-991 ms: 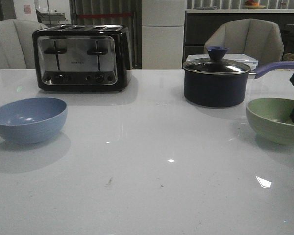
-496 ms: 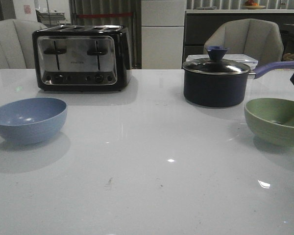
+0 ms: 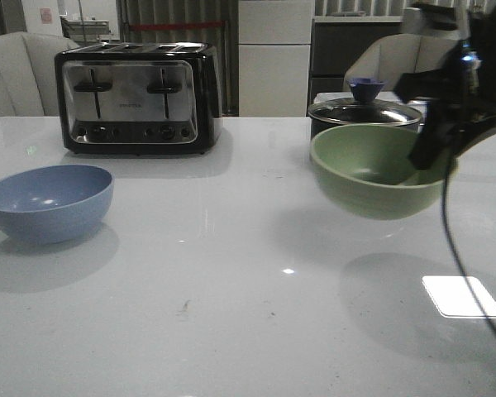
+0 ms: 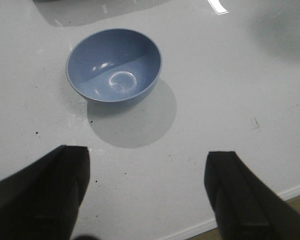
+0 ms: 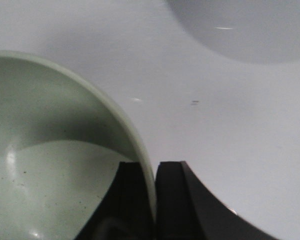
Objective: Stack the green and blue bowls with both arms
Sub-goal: 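Carry the green bowl toward the table center and release it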
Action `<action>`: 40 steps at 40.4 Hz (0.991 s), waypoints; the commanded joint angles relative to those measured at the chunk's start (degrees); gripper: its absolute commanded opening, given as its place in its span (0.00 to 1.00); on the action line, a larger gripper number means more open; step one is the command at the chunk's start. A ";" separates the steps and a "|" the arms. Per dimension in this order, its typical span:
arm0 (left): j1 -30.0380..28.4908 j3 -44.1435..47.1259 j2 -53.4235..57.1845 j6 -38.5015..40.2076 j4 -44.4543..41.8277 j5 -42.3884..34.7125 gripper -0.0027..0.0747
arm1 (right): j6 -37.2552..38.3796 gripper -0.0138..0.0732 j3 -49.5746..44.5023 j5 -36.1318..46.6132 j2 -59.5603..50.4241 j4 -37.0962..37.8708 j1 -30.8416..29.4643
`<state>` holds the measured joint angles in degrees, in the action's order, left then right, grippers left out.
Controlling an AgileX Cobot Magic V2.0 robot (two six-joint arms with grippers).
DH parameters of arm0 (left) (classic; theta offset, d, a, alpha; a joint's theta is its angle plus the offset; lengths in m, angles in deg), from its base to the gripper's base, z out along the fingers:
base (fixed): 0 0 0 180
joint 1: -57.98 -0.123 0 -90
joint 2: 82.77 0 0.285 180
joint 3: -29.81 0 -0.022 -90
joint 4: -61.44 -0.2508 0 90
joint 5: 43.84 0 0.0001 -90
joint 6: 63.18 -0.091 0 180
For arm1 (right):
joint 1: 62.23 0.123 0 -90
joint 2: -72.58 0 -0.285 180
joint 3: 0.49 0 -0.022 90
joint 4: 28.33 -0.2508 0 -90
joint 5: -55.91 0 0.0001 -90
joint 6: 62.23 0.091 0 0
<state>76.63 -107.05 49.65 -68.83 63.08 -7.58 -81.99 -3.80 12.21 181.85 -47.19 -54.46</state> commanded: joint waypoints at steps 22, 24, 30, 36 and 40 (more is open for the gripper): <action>0.34 -1.99 -0.20 0.07 0.58 -3.97 0.71 | 4.80 0.31 1.87 4.61 6.13 -2.50 17.82; 0.34 -1.99 -0.20 0.07 0.58 -3.97 0.71 | 4.80 0.36 1.87 4.67 6.24 -2.50 17.82; 0.34 -1.99 -0.20 0.07 0.58 -3.97 0.71 | 4.80 0.60 1.87 5.09 5.89 -2.50 17.75; 0.34 -1.99 -0.20 0.07 0.58 -3.97 0.71 | 4.69 0.68 1.87 5.58 2.80 -2.38 17.75; 0.34 -1.99 -0.20 0.07 0.58 -3.97 0.71 | 4.49 0.67 1.47 5.53 -1.40 -2.02 17.75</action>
<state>76.63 -107.05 49.56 -68.83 63.08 -7.58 -77.21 -3.53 16.07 187.55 -48.75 -36.77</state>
